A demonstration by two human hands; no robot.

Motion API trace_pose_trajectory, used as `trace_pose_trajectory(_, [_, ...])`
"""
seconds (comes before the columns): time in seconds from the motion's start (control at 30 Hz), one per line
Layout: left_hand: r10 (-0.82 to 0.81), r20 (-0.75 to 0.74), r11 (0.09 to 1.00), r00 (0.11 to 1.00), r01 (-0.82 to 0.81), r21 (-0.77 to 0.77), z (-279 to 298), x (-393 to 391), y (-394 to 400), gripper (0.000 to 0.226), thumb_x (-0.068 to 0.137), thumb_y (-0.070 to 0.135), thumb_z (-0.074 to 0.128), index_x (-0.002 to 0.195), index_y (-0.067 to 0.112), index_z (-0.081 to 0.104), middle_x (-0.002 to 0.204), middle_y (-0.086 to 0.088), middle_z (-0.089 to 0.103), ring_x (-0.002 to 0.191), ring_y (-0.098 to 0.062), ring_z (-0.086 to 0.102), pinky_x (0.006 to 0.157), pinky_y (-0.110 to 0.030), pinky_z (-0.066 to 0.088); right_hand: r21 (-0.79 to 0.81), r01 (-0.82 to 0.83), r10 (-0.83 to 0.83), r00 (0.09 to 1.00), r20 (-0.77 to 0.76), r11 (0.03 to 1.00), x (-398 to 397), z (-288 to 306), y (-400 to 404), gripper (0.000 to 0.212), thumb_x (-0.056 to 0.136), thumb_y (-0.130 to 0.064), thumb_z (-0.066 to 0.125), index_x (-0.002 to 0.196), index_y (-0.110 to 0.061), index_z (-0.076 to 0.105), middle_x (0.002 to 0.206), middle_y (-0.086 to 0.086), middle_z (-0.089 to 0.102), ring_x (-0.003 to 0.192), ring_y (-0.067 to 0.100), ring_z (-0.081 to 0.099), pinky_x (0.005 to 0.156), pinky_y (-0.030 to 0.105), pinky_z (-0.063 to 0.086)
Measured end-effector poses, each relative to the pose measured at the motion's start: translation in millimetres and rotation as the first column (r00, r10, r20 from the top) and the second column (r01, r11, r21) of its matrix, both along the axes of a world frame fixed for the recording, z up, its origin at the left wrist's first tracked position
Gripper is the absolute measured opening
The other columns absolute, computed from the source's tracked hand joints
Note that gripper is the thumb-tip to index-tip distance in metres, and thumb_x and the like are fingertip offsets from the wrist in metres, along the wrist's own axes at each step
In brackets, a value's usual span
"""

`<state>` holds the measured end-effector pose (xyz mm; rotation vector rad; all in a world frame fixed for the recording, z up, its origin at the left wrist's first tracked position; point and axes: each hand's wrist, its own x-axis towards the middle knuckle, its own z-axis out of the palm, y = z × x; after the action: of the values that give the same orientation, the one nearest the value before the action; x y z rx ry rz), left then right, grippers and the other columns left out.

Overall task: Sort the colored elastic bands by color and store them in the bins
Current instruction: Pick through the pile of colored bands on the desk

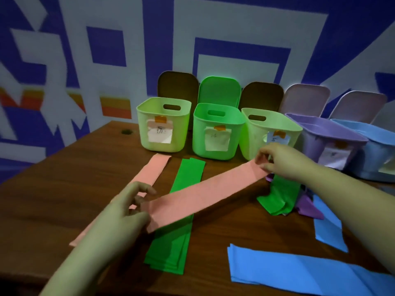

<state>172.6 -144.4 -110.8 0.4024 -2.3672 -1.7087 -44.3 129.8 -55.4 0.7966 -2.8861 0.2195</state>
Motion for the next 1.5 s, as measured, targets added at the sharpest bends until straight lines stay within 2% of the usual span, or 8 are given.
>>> trace_pose_trajectory(0.1, [-0.037, 0.058, 0.996, 0.998, 0.042, -0.080, -6, 7, -14, 0.052, 0.077, -0.012, 0.052, 0.082, 0.038, 0.068, 0.092, -0.004, 0.056, 0.056, -0.027, 0.050, 0.056, -0.034, 0.036, 0.081, -0.030, 0.034, 0.998, -0.047, 0.996, -8, 6, -36, 0.016, 0.086, -0.012, 0.062, 0.101, -0.018, 0.063, 0.095, -0.004, 0.051, 0.090, 0.014, 0.052, 0.074, 0.024, 0.038])
trace_pose_trajectory(0.2, [0.029, 0.063, 0.997, 0.998, -0.024, -0.073, -1, 16, -29, 0.052, 0.077, -0.011, 0.055, 0.079, 0.039, 0.068, 0.094, -0.005, 0.056, 0.059, -0.036, 0.058, 0.058, -0.043, 0.046, 0.088, -0.055, 0.063, 0.994, -0.094, 0.995, -13, 10, -74, 0.016, 0.086, -0.011, 0.060, 0.100, -0.017, 0.063, 0.095, -0.001, 0.049, 0.090, 0.018, 0.050, 0.074, 0.028, 0.038])
trace_pose_trajectory(0.37, [0.080, 0.119, 0.995, 0.990, -0.072, -0.072, 5, 36, -57, 0.049, 0.080, -0.006, 0.059, 0.078, 0.043, 0.069, 0.105, -0.003, 0.060, 0.071, -0.027, 0.069, 0.065, -0.041, 0.058, 0.091, -0.141, 0.152, 0.980, -0.127, 0.986, -16, 2, -141, 0.018, 0.085, -0.008, 0.059, 0.099, -0.017, 0.064, 0.093, -0.001, 0.049, 0.088, 0.020, 0.052, 0.071, 0.029, 0.039])
trace_pose_trajectory(0.57, [0.175, 0.165, 0.983, 0.971, -0.164, -0.081, -6, 54, -75, 0.040, 0.079, -0.006, 0.055, 0.071, 0.029, 0.071, 0.079, -0.008, 0.067, 0.048, -0.018, 0.060, 0.050, -0.031, 0.047, 0.079, -0.196, 0.202, 0.976, -0.082, 0.977, -18, -19, -202, 0.019, 0.084, -0.004, 0.056, 0.096, -0.017, 0.064, 0.095, 0.000, 0.054, 0.087, 0.021, 0.055, 0.073, 0.032, 0.047])
trace_pose_trajectory(0.77, [0.239, 0.178, 0.966, 0.955, -0.215, -0.141, -18, 52, -76, 0.031, 0.076, 0.002, 0.056, 0.080, 0.030, 0.069, 0.076, -0.004, 0.066, 0.051, -0.015, 0.066, 0.054, -0.030, 0.053, 0.080, -0.179, 0.182, 0.983, -0.031, 0.981, -28, -36, -234, 0.023, 0.084, -0.003, 0.053, 0.084, -0.026, 0.058, 0.096, 0.000, 0.061, 0.088, 0.021, 0.058, 0.076, 0.036, 0.052])
trace_pose_trajectory(0.97, [0.239, 0.187, 0.962, 0.953, -0.206, -0.177, -19, 42, -77, 0.026, 0.077, 0.008, 0.059, 0.084, 0.032, 0.065, 0.079, -0.001, 0.063, 0.048, -0.012, 0.064, 0.046, -0.023, 0.045, 0.152, -0.136, 0.144, 0.989, -0.041, 0.979, -36, -44, -252, 0.025, 0.083, -0.001, 0.051, 0.087, -0.024, 0.059, 0.100, 0.002, 0.055, 0.090, 0.023, 0.056, 0.076, 0.039, 0.052])
trace_pose_trajectory(1.23, [0.276, 0.203, 0.908, 0.939, -0.185, -0.377, -22, 42, -85, 0.019, 0.073, 0.019, 0.061, 0.083, 0.036, 0.062, 0.091, 0.015, 0.053, 0.080, -0.008, 0.054, 0.062, -0.018, 0.040, 0.190, -0.162, 0.172, 0.984, -0.036, 0.968, -39, -59, -271, 0.025, 0.084, -0.002, 0.050, 0.090, -0.025, 0.059, 0.100, 0.003, 0.047, 0.089, 0.027, 0.054, 0.074, 0.039, 0.050])
trace_pose_trajectory(1.5, [0.276, 0.180, 0.848, 0.944, -0.151, -0.507, -26, 43, -85, 0.016, 0.077, 0.030, 0.061, 0.091, 0.038, 0.058, 0.095, 0.017, 0.041, 0.088, -0.006, 0.052, 0.072, -0.019, 0.041, -0.072, -0.118, 0.131, 0.966, 0.221, 0.990, -40, -68, -267, 0.019, 0.085, -0.013, 0.056, 0.100, -0.020, 0.064, 0.124, 0.007, 0.055, 0.107, 0.024, 0.055, 0.085, 0.031, 0.048])
